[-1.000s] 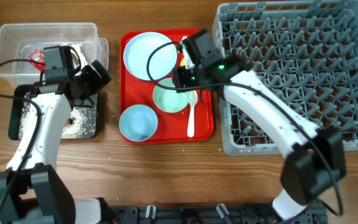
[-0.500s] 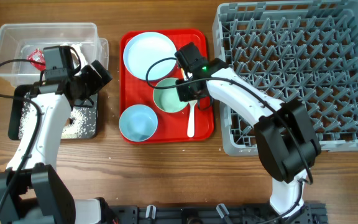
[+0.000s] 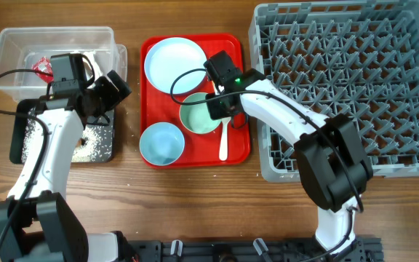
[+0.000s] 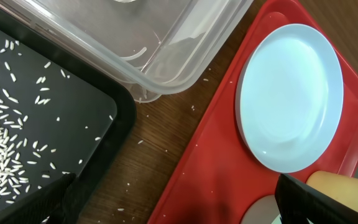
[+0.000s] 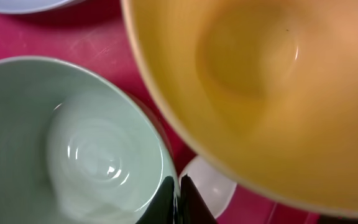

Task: Sort waste into correct bins and load items into the dishwasher rack
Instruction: 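Reach the right gripper to the green bowl and grasp its rim, then carry the green bowl into the dish rack and release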

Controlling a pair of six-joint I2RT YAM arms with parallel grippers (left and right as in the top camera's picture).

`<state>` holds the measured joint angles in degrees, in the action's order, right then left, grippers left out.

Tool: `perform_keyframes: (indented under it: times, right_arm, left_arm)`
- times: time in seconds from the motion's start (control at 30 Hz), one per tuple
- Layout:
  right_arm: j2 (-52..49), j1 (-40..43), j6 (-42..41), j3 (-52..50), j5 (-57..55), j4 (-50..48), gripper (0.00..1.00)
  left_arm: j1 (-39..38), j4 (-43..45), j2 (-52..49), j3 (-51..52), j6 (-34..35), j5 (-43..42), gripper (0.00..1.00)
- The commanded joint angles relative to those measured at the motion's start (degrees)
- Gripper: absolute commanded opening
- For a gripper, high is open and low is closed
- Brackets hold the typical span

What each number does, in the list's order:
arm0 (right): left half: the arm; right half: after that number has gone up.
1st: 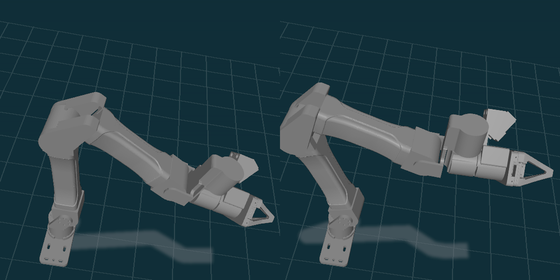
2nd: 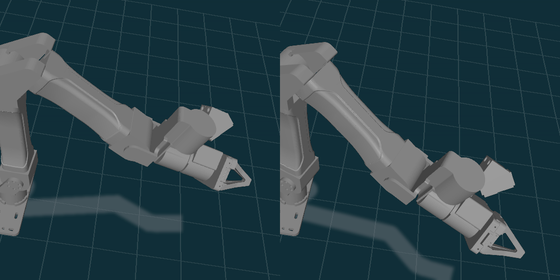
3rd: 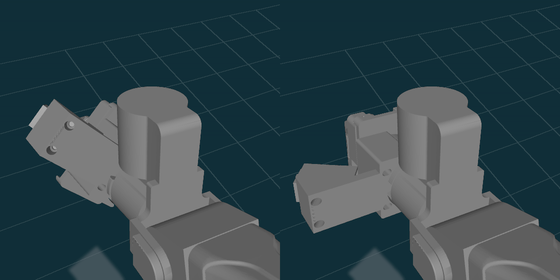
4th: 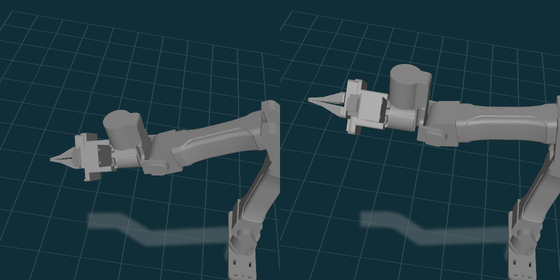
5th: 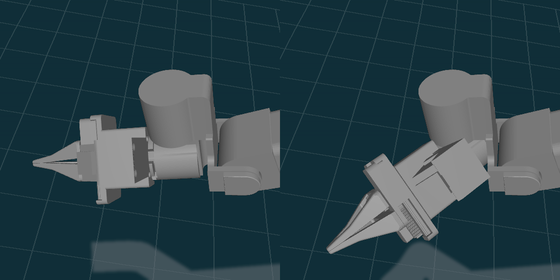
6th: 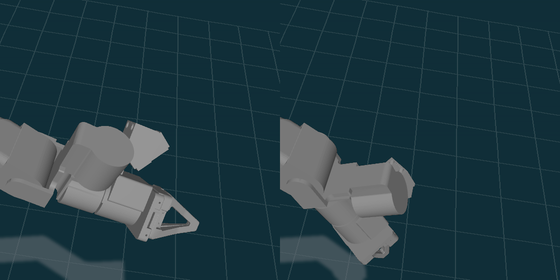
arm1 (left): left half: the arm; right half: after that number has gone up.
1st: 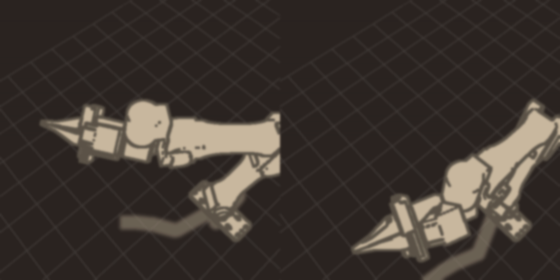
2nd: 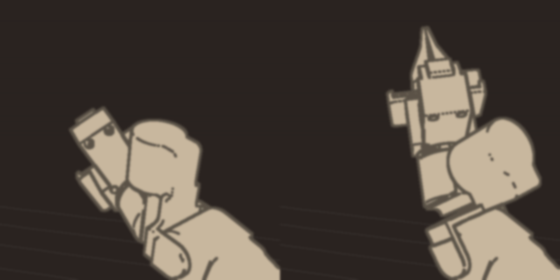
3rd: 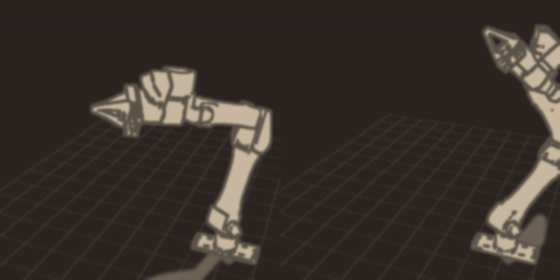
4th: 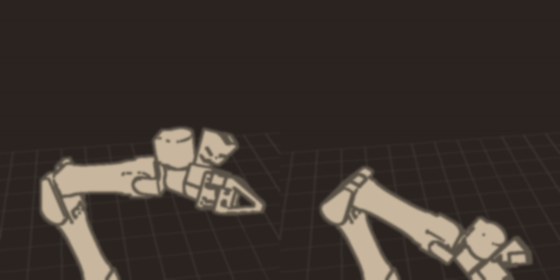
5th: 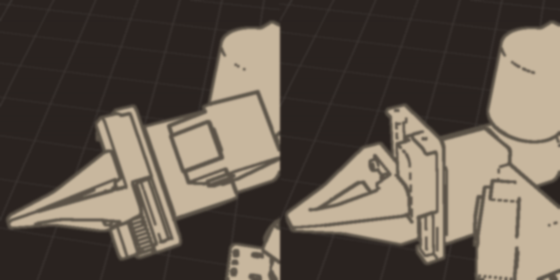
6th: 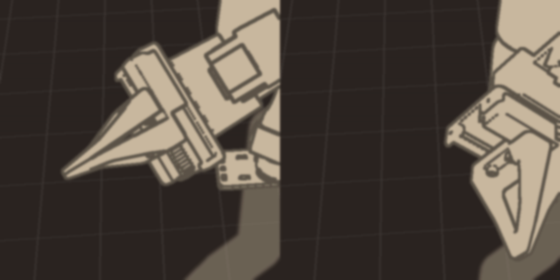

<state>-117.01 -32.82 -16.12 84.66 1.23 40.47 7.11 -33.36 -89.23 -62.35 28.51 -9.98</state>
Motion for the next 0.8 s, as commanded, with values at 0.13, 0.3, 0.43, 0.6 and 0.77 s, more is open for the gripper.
perform_keyframes:
  times: [0.13, 0.3, 0.43, 0.6, 0.77]
  right_arm:
    - [22.9, 0.4, 8.1, -0.3, -8.9, 6.4, 0.04]
    - [30.1, 1.7, 2.6, -0.3, -44.6, 1.9, 0.04]
    - [25.0, 6.1, 13.6, -0.3, -63.6, -12.0, 0.04]
    - [13.8, 12.4, 43.1, -0.3, -64.5, -37.4, 0.04]
    - [2.5, 12.9, 62.9, -0.3, -64.2, -52.3, 0.04]
  left_arm:
    - [-0.2, 0.1, 0.8, -1.0, -1.3, -0.5, 1.00]
    - [-0.2, 0.1, 0.8, -1.0, -1.3, -0.5, 1.00]
    - [-0.2, 0.1, 0.8, -1.0, -1.3, -0.5, 1.00]
    - [-0.2, 0.1, 0.8, -1.0, -1.3, -0.5, 1.00]
    - [-0.2, 0.1, 0.8, -1.0, -1.3, -0.5, 1.00]
